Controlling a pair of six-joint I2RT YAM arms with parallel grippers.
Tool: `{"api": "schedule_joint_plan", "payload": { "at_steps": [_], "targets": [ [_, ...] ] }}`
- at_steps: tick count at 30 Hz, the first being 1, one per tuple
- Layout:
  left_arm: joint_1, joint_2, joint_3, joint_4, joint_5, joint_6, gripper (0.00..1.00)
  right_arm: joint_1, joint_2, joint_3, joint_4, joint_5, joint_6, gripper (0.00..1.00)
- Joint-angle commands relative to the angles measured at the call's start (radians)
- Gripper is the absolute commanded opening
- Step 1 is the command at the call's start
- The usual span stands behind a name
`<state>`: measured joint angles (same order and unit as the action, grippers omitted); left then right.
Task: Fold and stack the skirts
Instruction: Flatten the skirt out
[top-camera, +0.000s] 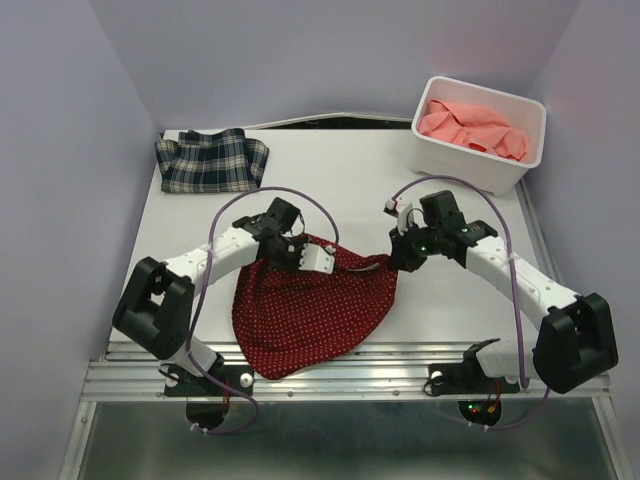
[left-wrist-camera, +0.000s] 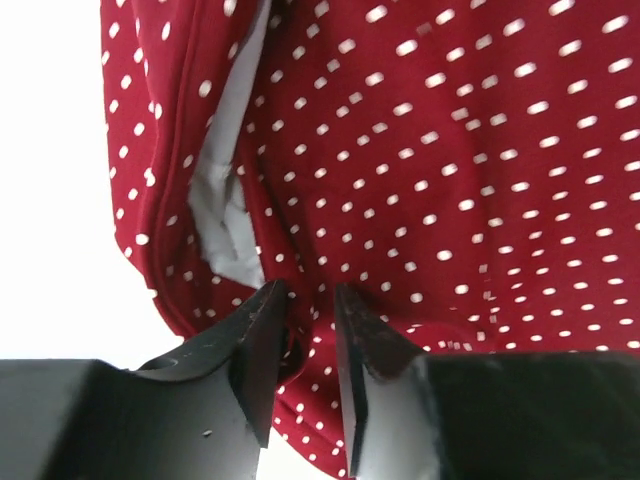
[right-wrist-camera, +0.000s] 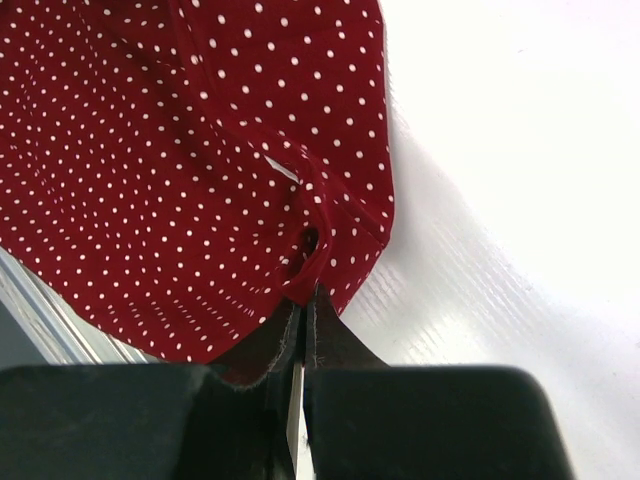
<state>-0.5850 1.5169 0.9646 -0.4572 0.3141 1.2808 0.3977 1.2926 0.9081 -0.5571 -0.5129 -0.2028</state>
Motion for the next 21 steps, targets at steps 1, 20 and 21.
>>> {"api": "schedule_joint_plan", "payload": {
  "at_steps": [1, 20, 21],
  "targets": [
    [0.030, -0.035, 0.025, 0.060, -0.064, -0.050, 0.34, -0.017, -0.044, 0.029, 0.033, 0.004, -0.007, 0.01],
    [-0.001, -0.001, 0.054, 0.100, -0.007, -0.097, 0.50, -0.017, -0.001, 0.083, 0.046, -0.105, 0.014, 0.01],
    [-0.004, 0.002, 0.052, 0.098, -0.010, -0.084, 0.51, -0.017, -0.001, 0.080, 0.046, -0.105, 0.016, 0.01]
  ]
}}
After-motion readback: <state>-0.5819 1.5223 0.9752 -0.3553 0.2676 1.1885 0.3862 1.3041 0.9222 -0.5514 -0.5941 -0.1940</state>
